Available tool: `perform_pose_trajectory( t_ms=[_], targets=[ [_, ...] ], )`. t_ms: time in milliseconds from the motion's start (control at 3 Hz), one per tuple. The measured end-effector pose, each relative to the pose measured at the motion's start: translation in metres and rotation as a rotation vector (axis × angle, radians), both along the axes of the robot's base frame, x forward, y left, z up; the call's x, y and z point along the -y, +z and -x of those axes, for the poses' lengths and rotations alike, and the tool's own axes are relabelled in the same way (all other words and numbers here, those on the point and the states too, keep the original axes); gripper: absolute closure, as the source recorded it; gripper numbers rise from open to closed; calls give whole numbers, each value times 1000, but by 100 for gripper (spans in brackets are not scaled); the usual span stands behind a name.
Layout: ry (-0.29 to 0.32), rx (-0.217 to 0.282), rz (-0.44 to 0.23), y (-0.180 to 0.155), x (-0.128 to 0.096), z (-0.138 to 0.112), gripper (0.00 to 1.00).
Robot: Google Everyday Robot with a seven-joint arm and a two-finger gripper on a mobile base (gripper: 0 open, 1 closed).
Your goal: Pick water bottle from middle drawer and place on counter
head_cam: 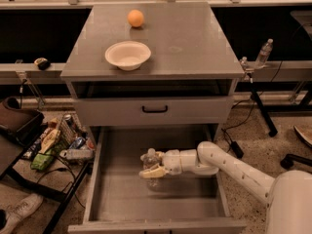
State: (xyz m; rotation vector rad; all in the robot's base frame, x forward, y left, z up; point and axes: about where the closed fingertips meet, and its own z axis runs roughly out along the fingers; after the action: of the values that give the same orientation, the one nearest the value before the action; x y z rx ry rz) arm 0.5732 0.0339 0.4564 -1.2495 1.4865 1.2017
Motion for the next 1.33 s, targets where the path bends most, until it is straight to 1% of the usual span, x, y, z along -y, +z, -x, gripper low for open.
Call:
perform_pose_trajectory(
  t_ms=[333, 667, 1000, 1333],
  targets=[
    [-58, -32, 1, 39, 28, 5, 96],
    [-168, -41, -8, 88, 72, 28, 100],
    [-325, -40, -18, 161, 160, 55, 100],
    [-392, -25, -18, 223, 220, 49, 100]
  ],
)
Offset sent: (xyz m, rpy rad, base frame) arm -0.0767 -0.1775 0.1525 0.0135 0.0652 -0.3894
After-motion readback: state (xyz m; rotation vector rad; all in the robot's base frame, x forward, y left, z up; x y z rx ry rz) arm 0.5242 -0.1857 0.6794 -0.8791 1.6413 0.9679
